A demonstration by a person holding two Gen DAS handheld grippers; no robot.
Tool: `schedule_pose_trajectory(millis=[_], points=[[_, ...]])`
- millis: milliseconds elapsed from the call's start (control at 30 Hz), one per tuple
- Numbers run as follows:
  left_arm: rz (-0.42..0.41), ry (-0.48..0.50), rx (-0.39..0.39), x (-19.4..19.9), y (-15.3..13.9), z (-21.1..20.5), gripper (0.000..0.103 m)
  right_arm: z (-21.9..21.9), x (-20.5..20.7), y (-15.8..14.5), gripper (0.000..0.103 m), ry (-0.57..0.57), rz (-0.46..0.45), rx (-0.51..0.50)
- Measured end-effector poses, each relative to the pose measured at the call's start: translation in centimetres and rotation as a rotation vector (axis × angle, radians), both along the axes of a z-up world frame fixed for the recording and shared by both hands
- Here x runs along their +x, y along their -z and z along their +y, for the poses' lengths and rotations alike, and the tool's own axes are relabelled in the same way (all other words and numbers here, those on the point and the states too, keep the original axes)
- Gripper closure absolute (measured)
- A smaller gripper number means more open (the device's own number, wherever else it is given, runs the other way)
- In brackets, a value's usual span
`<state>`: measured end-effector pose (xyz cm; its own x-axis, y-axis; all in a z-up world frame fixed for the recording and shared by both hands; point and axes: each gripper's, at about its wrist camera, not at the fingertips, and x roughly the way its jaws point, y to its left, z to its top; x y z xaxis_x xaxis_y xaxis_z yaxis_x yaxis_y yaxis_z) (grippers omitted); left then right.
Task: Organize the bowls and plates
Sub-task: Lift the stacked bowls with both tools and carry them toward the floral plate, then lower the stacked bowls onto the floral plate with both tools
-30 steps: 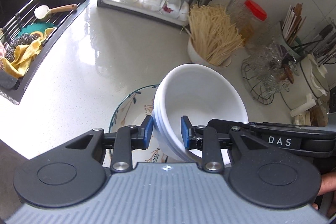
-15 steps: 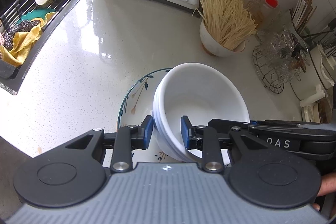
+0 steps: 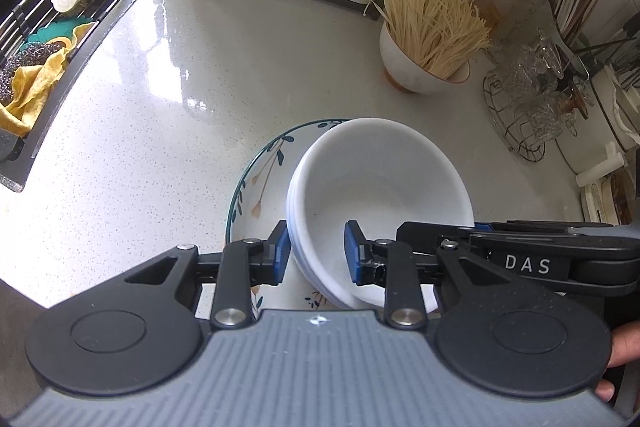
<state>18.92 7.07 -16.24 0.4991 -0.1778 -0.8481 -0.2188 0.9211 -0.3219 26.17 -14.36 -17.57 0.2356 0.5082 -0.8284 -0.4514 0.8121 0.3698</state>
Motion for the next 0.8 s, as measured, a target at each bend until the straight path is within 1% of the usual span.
schedule_pose_trajectory(millis=[100,167,233,400,533,600,733,800], points=[[-0.003,0.010,-0.009,0.2,0.1,0.1,0.070,0.1,-0.1,0.2,0.073,0.013,0.000,-0.004],[-0.005,0.017,-0.007,0.2,0.0,0.1,0.055,0.0,-0.3,0.1,0.072,0.026,-0.004,-0.005],[-0.010,0.031,0.001,0.1,-0.2,0.1,0.050,-0.1,-0.3,0.0,0.072,0.046,-0.008,-0.005],[-0.022,0.060,0.009,-0.2,-0.8,0.2,0.050,-0.5,-0.4,-0.2,0.071,0.100,0.001,-0.008],[-0.043,0.068,0.036,-0.5,-2.2,0.4,0.050,-1.4,-0.7,-0.9,0.071,0.154,-0.008,0.017],[-0.058,0.067,0.035,-0.7,-3.2,0.6,0.050,-1.8,-0.8,-1.6,0.071,0.180,-0.015,0.028],[-0.088,0.052,0.021,-1.5,-5.1,0.6,0.050,-3.0,-1.1,-3.5,0.071,0.228,-0.058,0.056],[-0.106,0.048,0.030,-1.8,-6.1,0.4,0.050,-3.5,-1.2,-4.6,0.071,0.245,-0.081,0.072]])
